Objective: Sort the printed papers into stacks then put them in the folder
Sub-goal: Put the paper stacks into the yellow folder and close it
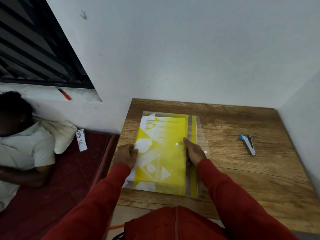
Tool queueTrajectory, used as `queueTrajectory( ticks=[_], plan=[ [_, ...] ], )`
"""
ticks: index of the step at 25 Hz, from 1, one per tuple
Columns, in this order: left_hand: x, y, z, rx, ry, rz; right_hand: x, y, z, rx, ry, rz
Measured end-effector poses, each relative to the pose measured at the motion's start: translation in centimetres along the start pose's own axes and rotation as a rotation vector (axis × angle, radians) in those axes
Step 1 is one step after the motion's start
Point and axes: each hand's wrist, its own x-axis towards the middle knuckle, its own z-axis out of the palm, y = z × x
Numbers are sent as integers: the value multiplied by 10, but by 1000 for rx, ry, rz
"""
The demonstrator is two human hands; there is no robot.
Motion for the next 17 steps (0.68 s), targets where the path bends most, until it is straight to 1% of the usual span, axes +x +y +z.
queueTrajectory(
  ticks=[1, 2, 4, 5, 6, 8, 10, 12, 14, 16, 17],
  plan=[
    [1, 0, 1, 2, -4, -14, 0, 1, 3, 6, 2, -31],
    [2, 0, 0, 5, -12, -26, 2, 4, 5, 33, 44, -61],
    [0, 2, -2, -10, -25, -34, 5, 12, 4, 38, 184, -106],
    [-2, 2, -1, -7, -27, -34, 5, 15, 3, 13, 212, -105],
    [-5, 4, -1, 18, -27, -36, 5, 19, 2, -26, 203, -95],
    [-11, 6, 3, 89, -20, -26, 5, 24, 3, -112, 122, -108],
    [-14, 9, 7, 113, -22, -14, 4, 31, 5, -200, 93, -128],
    [-15, 14, 9, 121, -39, -7, 1, 37, 3, -309, 102, -158],
    [-16, 21, 12, 134, -57, -5, -5, 41, -5, -461, 146, -210],
    [-21, 34, 16, 150, -59, 2, -16, 43, -13, -670, 219, -281],
    [-24, 41, 19, 162, -61, 10, -18, 44, -15, -730, 220, -311]
  ],
)
